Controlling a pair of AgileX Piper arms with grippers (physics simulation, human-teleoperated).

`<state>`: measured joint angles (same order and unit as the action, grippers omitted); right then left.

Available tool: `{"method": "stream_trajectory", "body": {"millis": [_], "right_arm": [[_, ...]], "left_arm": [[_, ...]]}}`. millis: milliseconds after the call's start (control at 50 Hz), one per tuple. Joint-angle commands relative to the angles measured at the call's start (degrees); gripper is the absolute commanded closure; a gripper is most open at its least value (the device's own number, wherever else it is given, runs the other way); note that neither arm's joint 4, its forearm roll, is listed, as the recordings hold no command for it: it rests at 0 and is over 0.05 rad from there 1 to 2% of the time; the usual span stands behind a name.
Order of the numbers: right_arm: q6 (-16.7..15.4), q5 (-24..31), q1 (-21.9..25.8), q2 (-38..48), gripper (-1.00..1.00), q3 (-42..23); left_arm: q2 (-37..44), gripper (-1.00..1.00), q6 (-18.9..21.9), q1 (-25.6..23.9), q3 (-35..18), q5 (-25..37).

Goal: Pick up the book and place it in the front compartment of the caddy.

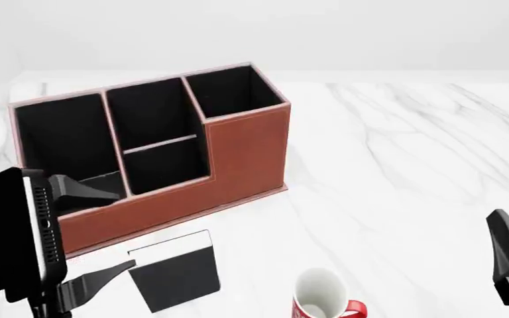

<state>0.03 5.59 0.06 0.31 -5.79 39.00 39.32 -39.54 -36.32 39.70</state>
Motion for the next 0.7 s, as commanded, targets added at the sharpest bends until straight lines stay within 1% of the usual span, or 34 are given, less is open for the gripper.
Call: {"method": "stream_trajectory", "body": {"millis": [20, 460, 700], "right_arm": [[0.0, 0.0, 0.0, -0.1, -1.0, 0.0], [0.0, 0.0, 0.0, -0.1, -1.0, 0.0], [0.0, 0.0, 0.0, -0.1, -1.0, 0.0]], "left_arm": [[2.9, -1.0, -0.3, -1.7, 0.3, -1.1], [5.3, -1.0, -1.7, -3.7, 2.3, -3.8], [6.1, -1.0, -2.4, -3.4, 3.7, -5.8]]}}
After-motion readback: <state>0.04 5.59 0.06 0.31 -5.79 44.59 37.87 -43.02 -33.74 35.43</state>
